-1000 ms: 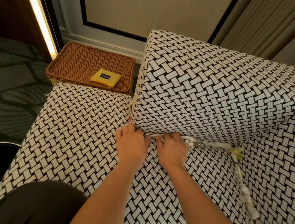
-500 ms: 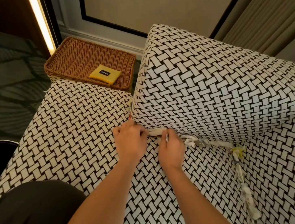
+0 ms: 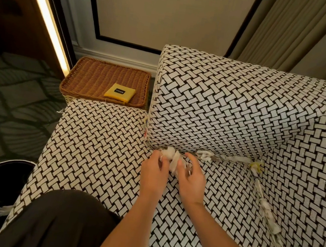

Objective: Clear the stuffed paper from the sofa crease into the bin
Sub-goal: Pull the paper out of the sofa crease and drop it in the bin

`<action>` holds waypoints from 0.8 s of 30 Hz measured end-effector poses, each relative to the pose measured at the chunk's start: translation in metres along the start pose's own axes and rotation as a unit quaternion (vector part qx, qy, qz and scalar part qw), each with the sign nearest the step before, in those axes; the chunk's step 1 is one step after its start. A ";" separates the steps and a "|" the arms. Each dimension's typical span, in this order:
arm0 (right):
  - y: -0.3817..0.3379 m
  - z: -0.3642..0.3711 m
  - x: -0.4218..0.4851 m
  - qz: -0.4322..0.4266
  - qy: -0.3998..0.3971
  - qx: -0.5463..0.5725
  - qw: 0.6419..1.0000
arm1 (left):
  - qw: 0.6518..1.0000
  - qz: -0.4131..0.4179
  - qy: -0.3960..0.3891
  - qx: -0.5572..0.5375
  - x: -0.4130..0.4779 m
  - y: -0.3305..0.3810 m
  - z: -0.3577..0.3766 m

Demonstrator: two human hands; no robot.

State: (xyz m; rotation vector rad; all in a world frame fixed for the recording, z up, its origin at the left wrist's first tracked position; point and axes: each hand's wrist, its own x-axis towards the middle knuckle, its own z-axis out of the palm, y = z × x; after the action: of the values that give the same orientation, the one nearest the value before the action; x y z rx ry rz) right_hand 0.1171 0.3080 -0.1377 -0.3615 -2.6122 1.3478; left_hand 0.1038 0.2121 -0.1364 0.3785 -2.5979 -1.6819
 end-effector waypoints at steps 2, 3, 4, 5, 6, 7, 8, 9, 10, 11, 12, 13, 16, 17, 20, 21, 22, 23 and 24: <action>0.002 -0.006 -0.003 -0.002 -0.019 -0.105 0.994 | 1.000 -0.004 0.013 0.022 -0.002 0.000 -0.003; 0.002 -0.009 -0.004 -0.005 -0.029 -0.167 0.986 | 0.999 -0.002 0.021 0.035 -0.002 0.000 -0.005; 0.000 -0.011 -0.006 -0.008 -0.039 -0.222 0.974 | 0.998 0.000 0.031 0.049 -0.003 0.001 -0.008; -0.003 -0.012 -0.007 -0.013 -0.047 -0.267 0.962 | 0.997 -0.001 0.040 0.065 -0.004 0.002 -0.012; -0.007 -0.011 -0.008 -0.018 -0.052 -0.305 0.951 | 0.995 -0.004 0.050 0.084 -0.003 0.003 -0.015; -0.009 -0.010 -0.009 -0.026 -0.051 -0.337 0.940 | 0.991 -0.001 0.064 0.113 -0.002 0.004 -0.018; -0.010 -0.008 -0.010 -0.038 -0.049 -0.357 0.932 | 0.986 0.011 0.071 0.151 -0.002 0.004 -0.020; -0.011 -0.006 -0.010 -0.048 -0.043 -0.360 0.931 | 0.978 0.026 0.067 0.197 -0.001 0.004 -0.020; -0.008 -0.003 -0.009 -0.054 -0.032 -0.347 0.936 | 0.967 0.044 0.057 0.243 -0.001 0.002 -0.018; -0.005 0.000 -0.008 -0.062 -0.012 -0.326 0.943 | 0.957 0.060 0.043 0.282 -0.002 -0.001 -0.016; 0.000 0.002 -0.007 -0.076 0.016 -0.307 0.949 | 0.947 0.077 0.038 0.309 -0.002 -0.005 -0.013; 0.005 0.005 -0.006 -0.091 0.046 -0.296 0.950 | 0.939 0.096 0.039 0.329 -0.002 -0.008 -0.010; 0.014 0.010 -0.003 -0.126 0.098 -0.302 0.940 | 0.922 0.153 0.056 0.351 0.000 -0.014 -0.004; 0.015 0.010 -0.002 -0.128 0.102 -0.316 0.934 | 0.922 0.163 0.039 0.349 0.000 -0.015 -0.003; 0.018 0.011 0.000 -0.135 0.104 -0.321 0.932 | 0.921 0.202 0.008 0.333 0.004 -0.014 0.000; 0.019 0.012 -0.001 -0.140 0.101 -0.304 0.937 | 0.921 0.219 0.013 0.322 0.006 -0.014 0.001; 0.019 0.012 -0.002 -0.143 0.099 -0.282 0.944 | 0.924 0.230 0.015 0.305 0.007 -0.014 0.002; 0.019 0.012 -0.002 -0.142 0.100 -0.254 0.951 | 0.930 0.234 0.013 0.285 0.008 -0.014 0.002; 0.019 0.011 -0.003 -0.139 0.103 -0.222 0.960 | 0.935 0.236 0.014 0.265 0.009 -0.013 0.003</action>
State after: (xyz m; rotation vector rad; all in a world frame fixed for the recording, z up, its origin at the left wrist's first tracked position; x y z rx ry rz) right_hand 0.1195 0.3097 -0.1597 -0.1702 -2.6414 0.5963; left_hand 0.0975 0.2079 -0.1504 -0.2114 -2.7807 -0.8178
